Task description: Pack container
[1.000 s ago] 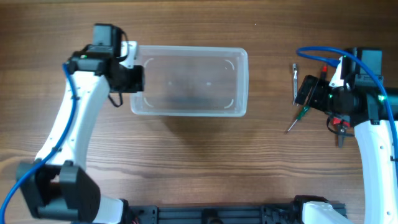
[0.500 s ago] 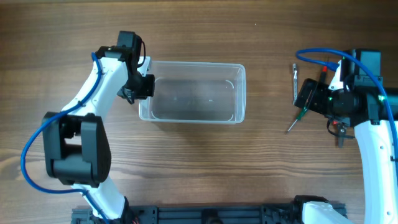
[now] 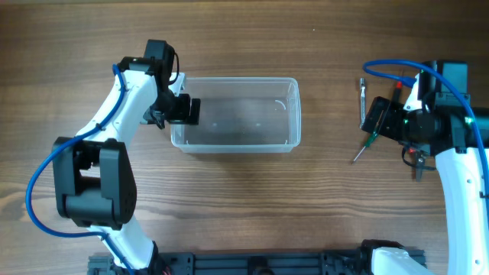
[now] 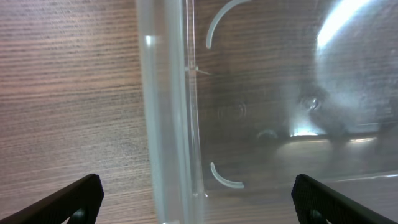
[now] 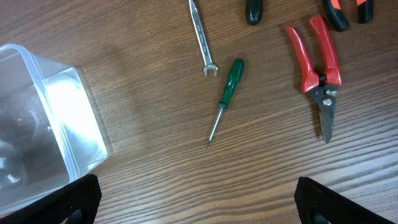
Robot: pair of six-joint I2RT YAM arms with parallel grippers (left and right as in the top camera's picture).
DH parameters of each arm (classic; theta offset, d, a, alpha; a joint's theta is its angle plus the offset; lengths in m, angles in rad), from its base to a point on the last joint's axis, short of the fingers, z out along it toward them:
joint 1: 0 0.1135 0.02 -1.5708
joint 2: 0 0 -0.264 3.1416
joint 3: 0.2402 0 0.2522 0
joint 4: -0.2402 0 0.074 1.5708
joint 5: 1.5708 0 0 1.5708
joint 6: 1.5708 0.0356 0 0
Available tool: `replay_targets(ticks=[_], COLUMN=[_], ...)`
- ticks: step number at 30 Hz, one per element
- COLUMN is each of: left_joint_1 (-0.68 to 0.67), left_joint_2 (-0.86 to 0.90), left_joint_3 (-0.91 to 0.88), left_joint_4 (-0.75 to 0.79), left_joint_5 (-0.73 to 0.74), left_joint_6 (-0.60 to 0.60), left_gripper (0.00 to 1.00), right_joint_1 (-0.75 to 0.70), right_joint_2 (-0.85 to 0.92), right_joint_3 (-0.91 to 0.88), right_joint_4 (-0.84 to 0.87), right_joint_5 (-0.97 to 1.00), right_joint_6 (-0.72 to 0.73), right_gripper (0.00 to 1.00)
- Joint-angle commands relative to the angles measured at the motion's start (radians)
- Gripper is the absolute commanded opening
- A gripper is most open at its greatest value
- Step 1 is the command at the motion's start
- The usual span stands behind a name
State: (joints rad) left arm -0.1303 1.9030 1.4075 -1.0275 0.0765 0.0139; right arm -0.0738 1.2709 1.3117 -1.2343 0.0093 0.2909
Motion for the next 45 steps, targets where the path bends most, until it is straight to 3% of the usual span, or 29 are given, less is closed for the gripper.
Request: replay_targets(ticks=[1,6,14,26,45], left_joint_1=[-0.003,-0.003,0.064,0.321,0.335], left_joint_2=[-0.068,-0.212,-0.431,-0.433,-0.433], left_joint_3=[0.055,0.103,0.106,0.106,0.104], left_joint_4=[0.001,-0.009,0.013,-0.006,-0.039], left_joint_5=[0.016,0.015,-0.007,0.012,0.023], left_joint_6=[-0.003,-0.003,-0.003,-0.051,-0.103], left_gripper=[1.0,1.0,1.0,1.0,1.0], right_joint_1=[-0.002,-0.003,-0.005,-0.033,-0.071], right_joint_2=[-0.013,0.017,0.317,0.6,0.766], right_joint_3=[0.018,0.018,0.027,0.04,0.04], right_joint_4=[-0.001,0.027,0.156,0.357,0.552], right_joint_5=[0.008,0.02,0.016,0.017,-0.017], right_joint_6=[-0.026,-0.055,-0.116,-0.241,-0.414], right_gripper=[1.0,1.0,1.0,1.0,1.0])
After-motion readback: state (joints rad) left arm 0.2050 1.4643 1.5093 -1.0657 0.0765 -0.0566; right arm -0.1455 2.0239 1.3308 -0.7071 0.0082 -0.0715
